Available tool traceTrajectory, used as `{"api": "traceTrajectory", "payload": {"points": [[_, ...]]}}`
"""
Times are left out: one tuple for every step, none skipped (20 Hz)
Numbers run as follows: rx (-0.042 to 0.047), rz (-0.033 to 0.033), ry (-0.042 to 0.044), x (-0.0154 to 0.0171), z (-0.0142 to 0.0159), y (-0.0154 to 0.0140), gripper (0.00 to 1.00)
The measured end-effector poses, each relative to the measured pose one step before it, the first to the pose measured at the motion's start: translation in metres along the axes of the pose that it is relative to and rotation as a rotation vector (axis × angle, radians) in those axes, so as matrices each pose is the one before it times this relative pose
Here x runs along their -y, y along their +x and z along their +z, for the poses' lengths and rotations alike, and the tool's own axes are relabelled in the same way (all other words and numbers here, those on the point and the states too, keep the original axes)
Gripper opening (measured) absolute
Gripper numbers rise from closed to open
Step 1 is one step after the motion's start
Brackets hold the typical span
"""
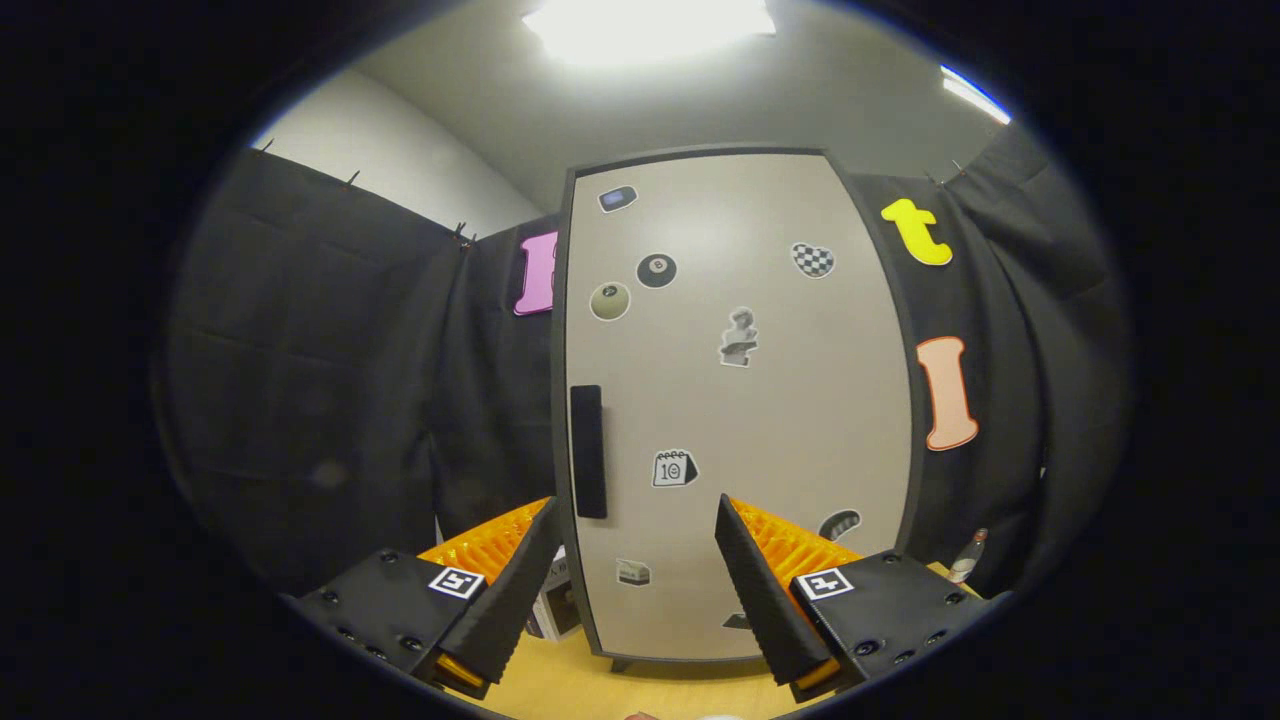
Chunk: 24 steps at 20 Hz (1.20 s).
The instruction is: Open the shoe cabinet door, grab the shoes and put them into the shoe cabinet, then close the shoe cabinet door.
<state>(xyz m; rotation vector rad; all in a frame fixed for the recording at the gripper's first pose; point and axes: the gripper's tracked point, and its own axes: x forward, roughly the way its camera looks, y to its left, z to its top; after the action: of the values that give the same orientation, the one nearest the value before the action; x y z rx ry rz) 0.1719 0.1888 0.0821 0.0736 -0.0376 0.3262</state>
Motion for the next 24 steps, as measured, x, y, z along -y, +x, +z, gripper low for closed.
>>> {"api": "traceTrajectory", "payload": {"points": [[0.00188,0.01026,-0.00440,-0.00580,0.00266,0.01072,0.97],[0.00297,0.00602,-0.00813,-0.00502,0.00146,0.01037,0.97],[-0.00048,0.00548,-0.00937,-0.00434,0.00088,0.01010,0.97],[-0.00198,0.00767,-0.00590,-0.00485,-0.00088,0.00897,0.97],[-0.00022,0.00529,-0.00411,-0.00409,0.00118,0.00964,0.97],[-0.00406,0.00080,-0.00458,-0.00276,-0.00109,0.00888,0.97],[-0.00507,0.00021,-0.00168,-0.00284,-0.00048,0.00896,0.97],[-0.00495,0.00067,-0.00030,-0.00323,-0.00068,0.00985,0.97],[-0.00685,0.00097,-0.00063,-0.00255,-0.00107,0.00905,0.97],[-0.00921,0.00489,-0.00378,-0.00318,-0.00207,0.00804,0.97],[-0.00953,-0.00056,-0.00763,-0.00229,-0.00247,0.00715,0.97],[-0.01039,-0.00408,-0.00721,-0.00112,-0.00323,0.00652,0.97],[-0.01095,-0.00917,-0.00757,-0.00021,-0.00301,0.00582,0.97],[-0.00892,-0.01148,-0.00588,0.00019,-0.00312,0.00607,0.94],[-0.00891,-0.01336,-0.00138,0.00143,-0.00253,0.00594,0.91],[-0.01140,-0.01458,0.00468,0.00171,-0.00372,0.00475,0.85],[-0.01564,-0.00936,0.00772,0.00026,-0.00268,0.00486,0.81],[-0.01758,-0.01056,0.00306,0.00072,-0.00433,0.00415,0.73],[-0.01590,-0.01550,-0.00151,0.00199,-0.00258,0.00395,0.66],[-0.01208,-0.01558,0.00258,0.00330,-0.00297,0.00394,0.60],[-0.01032,-0.00983,0.00898,0.00185,-0.00201,0.00213,0.53],[-0.01145,0.00059,0.01281,0.00002,-0.00143,0.00268,0.47],[-0.01017,0.01471,0.01203,-0.00347,-0.00126,0.00034,0.45],[0.00003,-0.01020,0.00018,0.00023,0.00147,0.00052,0.43]]}}
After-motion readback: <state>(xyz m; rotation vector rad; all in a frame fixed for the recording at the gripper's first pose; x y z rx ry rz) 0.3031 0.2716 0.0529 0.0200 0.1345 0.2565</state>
